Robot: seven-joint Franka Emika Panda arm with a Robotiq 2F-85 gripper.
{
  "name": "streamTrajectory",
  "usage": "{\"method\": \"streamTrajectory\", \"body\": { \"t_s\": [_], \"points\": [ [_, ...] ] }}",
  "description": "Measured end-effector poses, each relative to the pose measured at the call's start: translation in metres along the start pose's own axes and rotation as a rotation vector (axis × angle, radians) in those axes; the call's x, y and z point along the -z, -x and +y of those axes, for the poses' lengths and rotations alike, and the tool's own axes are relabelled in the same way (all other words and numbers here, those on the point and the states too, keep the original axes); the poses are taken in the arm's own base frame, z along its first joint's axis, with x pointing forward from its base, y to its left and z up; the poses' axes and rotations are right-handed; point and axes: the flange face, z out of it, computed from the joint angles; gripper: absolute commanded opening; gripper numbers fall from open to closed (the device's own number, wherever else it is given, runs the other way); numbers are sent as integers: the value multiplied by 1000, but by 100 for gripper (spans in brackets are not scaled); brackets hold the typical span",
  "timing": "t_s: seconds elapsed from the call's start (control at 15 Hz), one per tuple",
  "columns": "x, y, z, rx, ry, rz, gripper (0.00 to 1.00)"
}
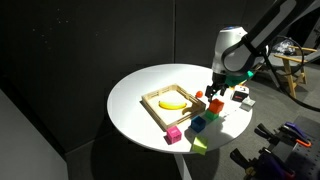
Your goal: Remove the orange block from the green block top and move it onto the blue block top
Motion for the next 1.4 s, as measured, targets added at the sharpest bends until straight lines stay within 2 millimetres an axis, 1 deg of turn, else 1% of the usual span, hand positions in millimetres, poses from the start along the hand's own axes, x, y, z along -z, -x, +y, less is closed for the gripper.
{"method": "streamTrajectory", "body": {
  "t_s": [0.2,0.8,1.4],
  "points": [
    [-4,-2,1,-1,2,-4,100],
    [-19,-1,1,34,32,-7,100],
    [-28,2,-2,37,46,-22,100]
  ]
}}
